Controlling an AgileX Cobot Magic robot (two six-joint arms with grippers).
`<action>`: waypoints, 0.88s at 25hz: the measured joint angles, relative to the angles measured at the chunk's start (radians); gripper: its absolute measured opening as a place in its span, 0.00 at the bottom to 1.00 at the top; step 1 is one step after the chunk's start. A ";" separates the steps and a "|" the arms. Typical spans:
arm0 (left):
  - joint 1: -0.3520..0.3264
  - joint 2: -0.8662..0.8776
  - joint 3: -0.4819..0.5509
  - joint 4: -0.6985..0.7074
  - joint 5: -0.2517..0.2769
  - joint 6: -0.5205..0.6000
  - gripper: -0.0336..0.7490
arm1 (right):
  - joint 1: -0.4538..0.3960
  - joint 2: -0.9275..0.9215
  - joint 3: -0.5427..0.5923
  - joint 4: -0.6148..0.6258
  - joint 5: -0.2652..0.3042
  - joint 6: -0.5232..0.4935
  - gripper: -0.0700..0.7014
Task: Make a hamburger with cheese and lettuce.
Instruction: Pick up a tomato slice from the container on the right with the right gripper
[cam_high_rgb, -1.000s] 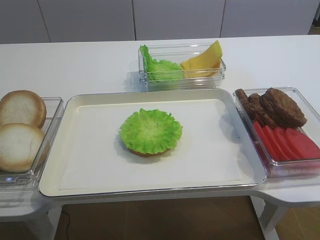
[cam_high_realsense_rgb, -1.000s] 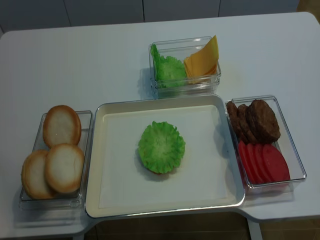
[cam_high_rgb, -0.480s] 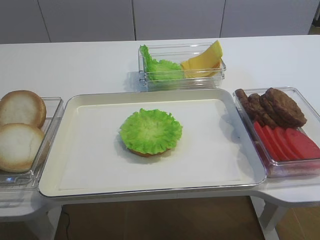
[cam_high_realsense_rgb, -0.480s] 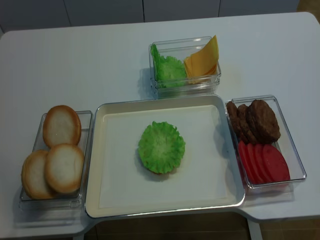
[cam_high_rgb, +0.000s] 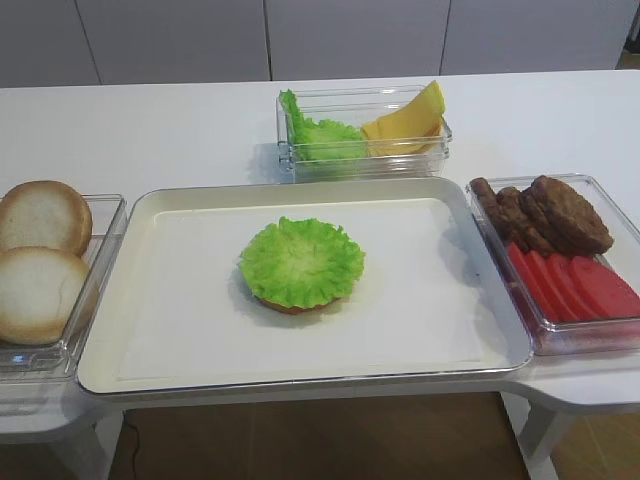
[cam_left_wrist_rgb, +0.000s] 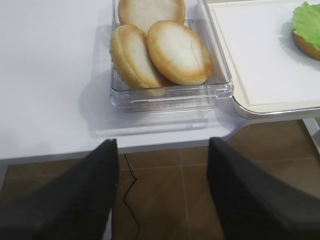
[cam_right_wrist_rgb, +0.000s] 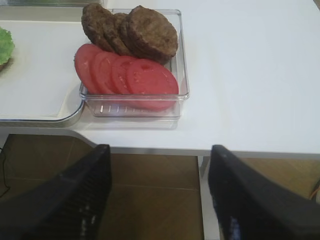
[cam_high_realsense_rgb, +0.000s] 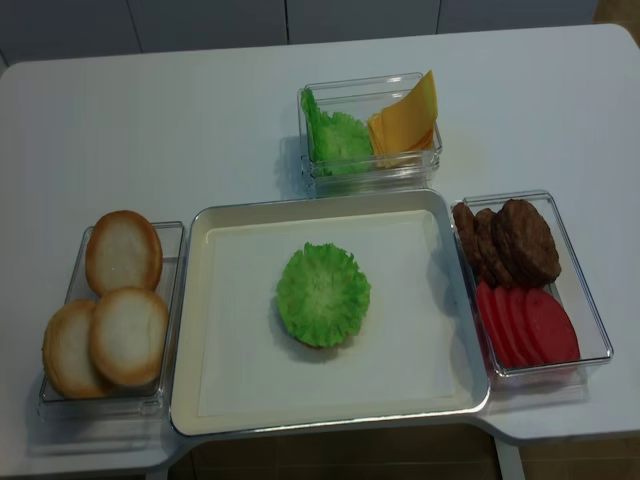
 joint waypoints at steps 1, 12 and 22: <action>0.000 0.000 0.000 0.000 0.000 0.000 0.58 | 0.000 0.000 0.000 0.000 0.000 0.000 0.69; 0.000 0.000 0.000 0.000 0.000 0.000 0.58 | 0.000 0.071 -0.033 0.166 -0.065 0.064 0.69; 0.000 0.000 0.000 0.000 0.000 0.000 0.58 | 0.000 0.564 -0.226 0.179 -0.203 0.080 0.69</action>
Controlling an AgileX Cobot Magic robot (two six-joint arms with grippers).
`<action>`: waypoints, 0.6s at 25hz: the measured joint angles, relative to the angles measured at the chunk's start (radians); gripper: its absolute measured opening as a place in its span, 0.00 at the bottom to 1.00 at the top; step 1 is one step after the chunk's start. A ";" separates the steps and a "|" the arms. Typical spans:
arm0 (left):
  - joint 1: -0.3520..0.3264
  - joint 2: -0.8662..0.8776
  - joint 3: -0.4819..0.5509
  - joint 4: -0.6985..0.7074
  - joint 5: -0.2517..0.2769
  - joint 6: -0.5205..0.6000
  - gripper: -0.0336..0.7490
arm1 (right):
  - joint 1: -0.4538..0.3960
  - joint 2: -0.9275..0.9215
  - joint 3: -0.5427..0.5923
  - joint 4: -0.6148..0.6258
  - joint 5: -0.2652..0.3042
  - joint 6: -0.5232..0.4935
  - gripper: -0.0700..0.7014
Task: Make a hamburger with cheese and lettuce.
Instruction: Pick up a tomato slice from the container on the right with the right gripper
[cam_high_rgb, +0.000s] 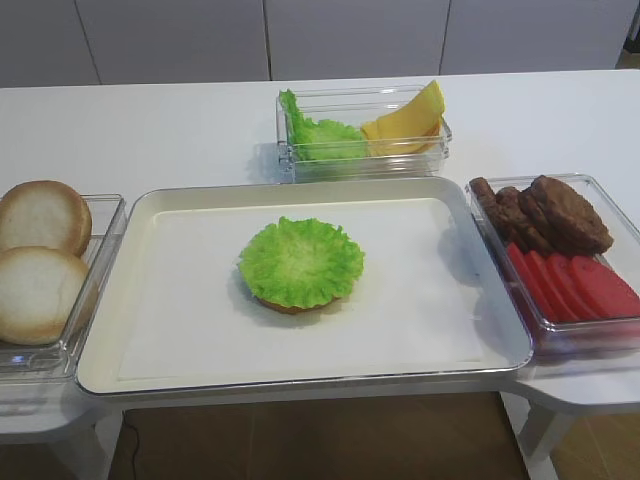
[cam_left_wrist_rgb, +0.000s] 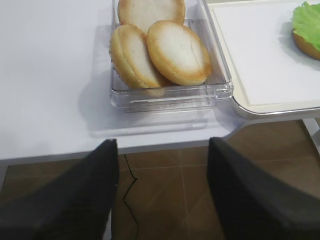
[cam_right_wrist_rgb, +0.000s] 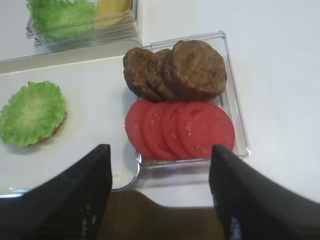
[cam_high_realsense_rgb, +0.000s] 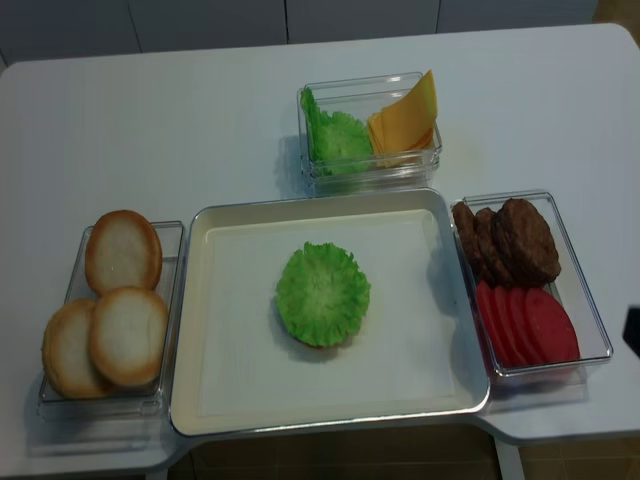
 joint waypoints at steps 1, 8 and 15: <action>0.000 0.000 0.000 0.000 0.000 0.000 0.58 | 0.000 0.053 -0.025 0.000 -0.007 0.000 0.69; 0.000 0.000 0.000 0.000 0.000 0.000 0.58 | 0.000 0.358 -0.242 0.040 0.017 -0.066 0.67; 0.000 0.000 0.000 0.000 0.000 0.000 0.58 | 0.168 0.610 -0.421 -0.114 0.104 0.104 0.67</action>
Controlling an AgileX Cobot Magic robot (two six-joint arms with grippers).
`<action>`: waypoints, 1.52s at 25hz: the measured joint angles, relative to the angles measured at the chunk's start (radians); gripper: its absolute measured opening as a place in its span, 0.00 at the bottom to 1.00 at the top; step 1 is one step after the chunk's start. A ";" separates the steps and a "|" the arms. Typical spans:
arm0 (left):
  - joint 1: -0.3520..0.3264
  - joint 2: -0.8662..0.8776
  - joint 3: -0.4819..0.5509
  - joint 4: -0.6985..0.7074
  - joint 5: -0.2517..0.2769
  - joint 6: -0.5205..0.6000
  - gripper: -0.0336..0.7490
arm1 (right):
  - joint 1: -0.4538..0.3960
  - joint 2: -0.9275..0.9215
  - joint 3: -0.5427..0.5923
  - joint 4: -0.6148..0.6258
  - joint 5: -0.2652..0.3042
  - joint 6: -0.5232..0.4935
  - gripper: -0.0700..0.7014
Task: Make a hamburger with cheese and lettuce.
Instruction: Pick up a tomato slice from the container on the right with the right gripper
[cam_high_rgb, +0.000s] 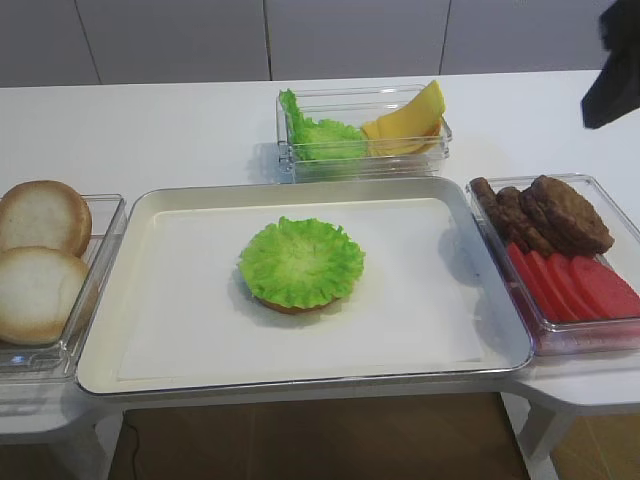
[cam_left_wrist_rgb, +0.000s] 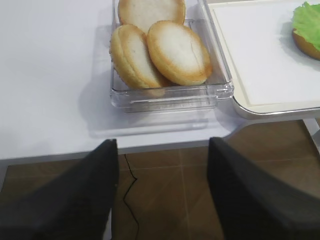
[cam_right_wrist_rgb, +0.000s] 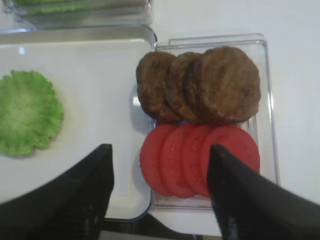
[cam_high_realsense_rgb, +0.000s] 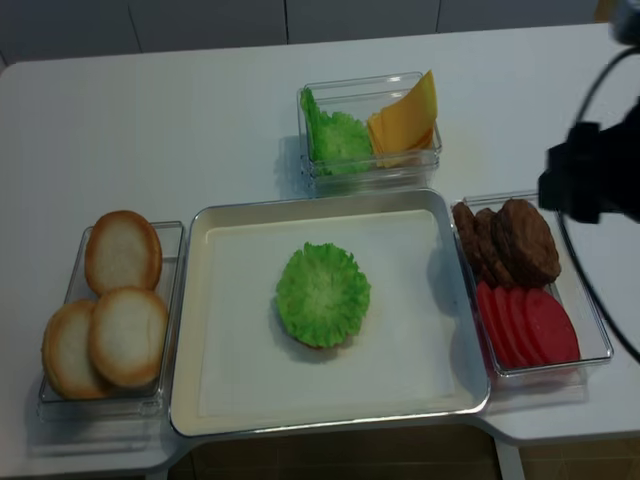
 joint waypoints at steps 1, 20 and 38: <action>0.000 0.000 0.000 0.000 0.000 0.000 0.58 | 0.038 0.031 -0.018 -0.042 0.017 0.040 0.67; 0.000 0.000 0.000 0.000 0.000 0.000 0.58 | 0.314 0.469 -0.083 -0.301 0.168 0.210 0.67; 0.000 0.000 0.000 0.000 0.000 0.000 0.58 | 0.314 0.510 -0.085 -0.325 0.137 0.208 0.47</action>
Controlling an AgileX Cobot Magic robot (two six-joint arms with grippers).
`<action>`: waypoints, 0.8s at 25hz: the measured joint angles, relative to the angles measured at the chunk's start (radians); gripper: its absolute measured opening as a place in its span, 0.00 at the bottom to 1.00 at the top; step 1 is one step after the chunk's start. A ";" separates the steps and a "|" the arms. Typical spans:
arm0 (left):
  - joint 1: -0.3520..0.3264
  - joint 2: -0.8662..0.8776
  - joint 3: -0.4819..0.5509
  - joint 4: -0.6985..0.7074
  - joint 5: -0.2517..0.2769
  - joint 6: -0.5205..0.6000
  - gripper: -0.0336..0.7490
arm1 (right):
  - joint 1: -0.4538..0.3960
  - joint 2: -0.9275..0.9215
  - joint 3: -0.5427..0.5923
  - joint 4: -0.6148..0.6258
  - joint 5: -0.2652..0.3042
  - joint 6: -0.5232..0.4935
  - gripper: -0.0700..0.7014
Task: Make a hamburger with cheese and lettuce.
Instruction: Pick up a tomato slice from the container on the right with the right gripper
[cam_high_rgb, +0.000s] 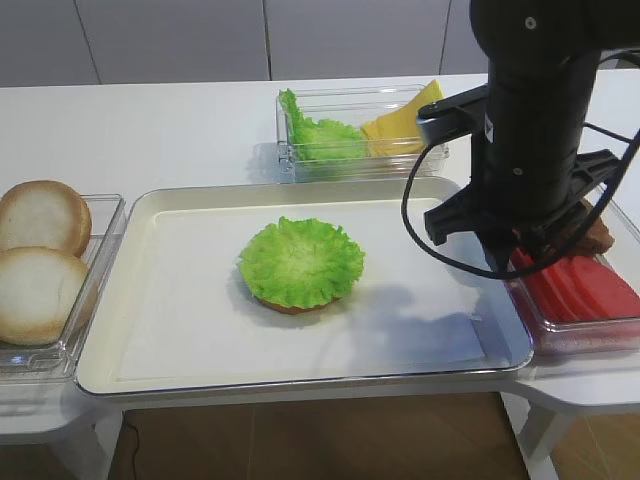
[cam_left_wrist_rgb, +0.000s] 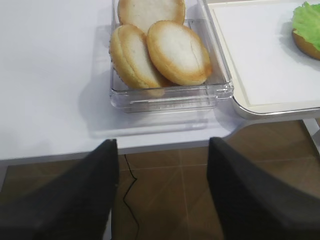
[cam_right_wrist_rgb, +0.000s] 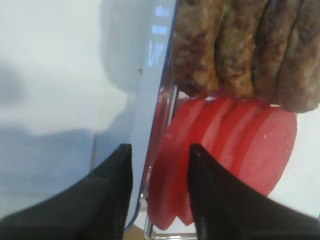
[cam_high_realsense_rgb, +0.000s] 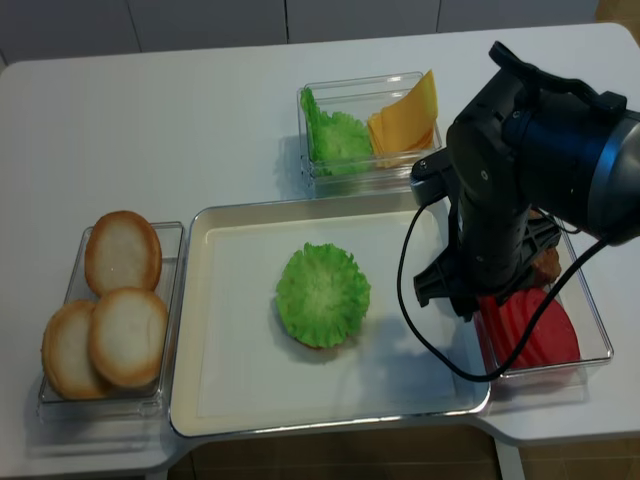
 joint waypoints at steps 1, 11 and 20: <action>0.000 0.000 0.000 0.000 0.000 0.000 0.58 | 0.000 0.000 0.000 0.000 0.000 0.000 0.45; 0.000 0.000 0.000 0.000 0.000 0.000 0.58 | 0.000 0.000 -0.002 -0.008 -0.002 0.000 0.30; 0.000 0.000 0.000 0.000 0.000 0.000 0.58 | 0.000 0.000 -0.002 -0.006 -0.006 0.002 0.19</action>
